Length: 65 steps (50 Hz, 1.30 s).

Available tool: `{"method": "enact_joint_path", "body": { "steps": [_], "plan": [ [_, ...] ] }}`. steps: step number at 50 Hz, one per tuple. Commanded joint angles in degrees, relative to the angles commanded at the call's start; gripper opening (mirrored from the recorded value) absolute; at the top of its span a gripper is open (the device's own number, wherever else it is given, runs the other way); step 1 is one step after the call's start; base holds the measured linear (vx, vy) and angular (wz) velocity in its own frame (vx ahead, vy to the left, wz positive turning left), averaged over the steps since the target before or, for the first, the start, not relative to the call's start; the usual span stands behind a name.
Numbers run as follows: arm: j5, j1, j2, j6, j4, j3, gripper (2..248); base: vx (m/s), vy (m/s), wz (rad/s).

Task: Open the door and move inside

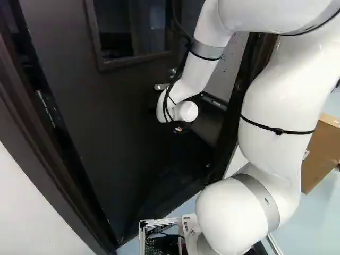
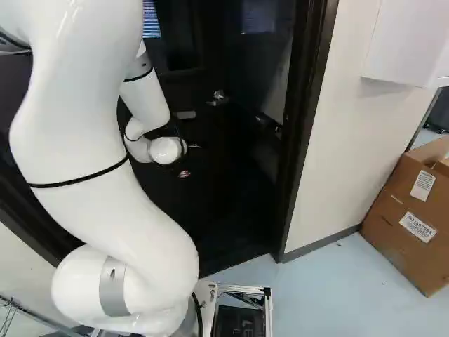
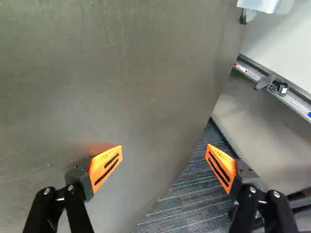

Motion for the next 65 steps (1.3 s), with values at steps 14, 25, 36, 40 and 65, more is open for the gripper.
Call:
{"method": "enact_joint_path", "body": {
  "steps": [14,25,36,40,65],
  "plan": [
    [0.00,2.05,-1.18,0.00,0.00,-1.34,247,0.000,0.000,0.000],
    [0.00,3.62,-2.16,0.00,0.00,-2.47,247,0.000,0.000,0.000],
    [0.00,5.16,-3.19,0.00,0.00,-3.66,247,0.000,0.000,0.000],
    [0.00,5.71,-3.58,0.00,0.00,-4.11,247,0.000,0.000,0.000],
    [0.00,9.04,-6.14,0.00,0.00,-7.14,247,0.000,0.000,0.000]
  ]
}}
